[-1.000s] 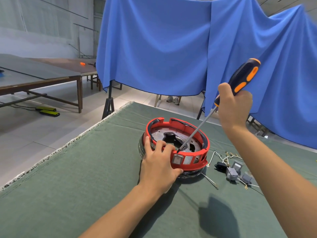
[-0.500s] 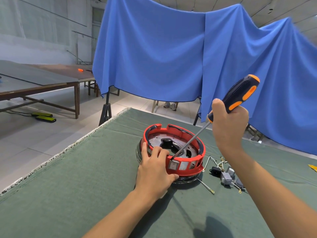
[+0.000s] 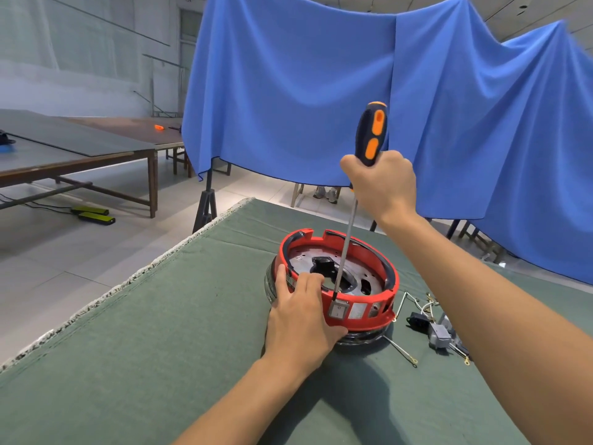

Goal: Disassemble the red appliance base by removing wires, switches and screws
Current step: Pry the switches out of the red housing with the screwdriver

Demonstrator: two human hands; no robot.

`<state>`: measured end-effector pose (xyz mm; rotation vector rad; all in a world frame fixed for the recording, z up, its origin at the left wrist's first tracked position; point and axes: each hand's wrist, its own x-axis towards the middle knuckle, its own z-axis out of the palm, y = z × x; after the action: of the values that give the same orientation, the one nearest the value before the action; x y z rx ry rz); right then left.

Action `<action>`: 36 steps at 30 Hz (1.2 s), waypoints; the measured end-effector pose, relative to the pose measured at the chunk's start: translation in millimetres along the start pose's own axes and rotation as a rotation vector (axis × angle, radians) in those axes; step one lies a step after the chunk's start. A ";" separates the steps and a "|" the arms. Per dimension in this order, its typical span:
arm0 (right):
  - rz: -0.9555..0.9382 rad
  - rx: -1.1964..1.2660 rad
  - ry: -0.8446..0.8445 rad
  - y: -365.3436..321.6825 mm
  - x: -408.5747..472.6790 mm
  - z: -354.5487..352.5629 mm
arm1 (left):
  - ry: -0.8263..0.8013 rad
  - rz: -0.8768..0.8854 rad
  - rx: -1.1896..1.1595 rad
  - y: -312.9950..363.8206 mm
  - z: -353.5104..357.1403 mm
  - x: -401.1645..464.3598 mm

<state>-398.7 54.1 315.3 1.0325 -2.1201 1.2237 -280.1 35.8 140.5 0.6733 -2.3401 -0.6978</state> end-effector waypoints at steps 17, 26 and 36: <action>0.059 0.105 -0.022 -4.8 -2.2 1.6 | 0.016 0.023 0.032 -2.3 -1.9 4.2; 0.378 0.542 0.448 58.0 -89.5 -67.8 | -0.005 0.025 0.048 -0.1 -5.9 -0.7; 0.814 0.746 0.737 118.1 -127.1 -65.7 | 0.052 0.013 0.003 -1.3 -3.6 -6.2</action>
<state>-414.5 195.8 196.5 -0.1873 -1.4787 2.4075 -273.1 37.5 139.7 0.6691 -2.2967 -0.6632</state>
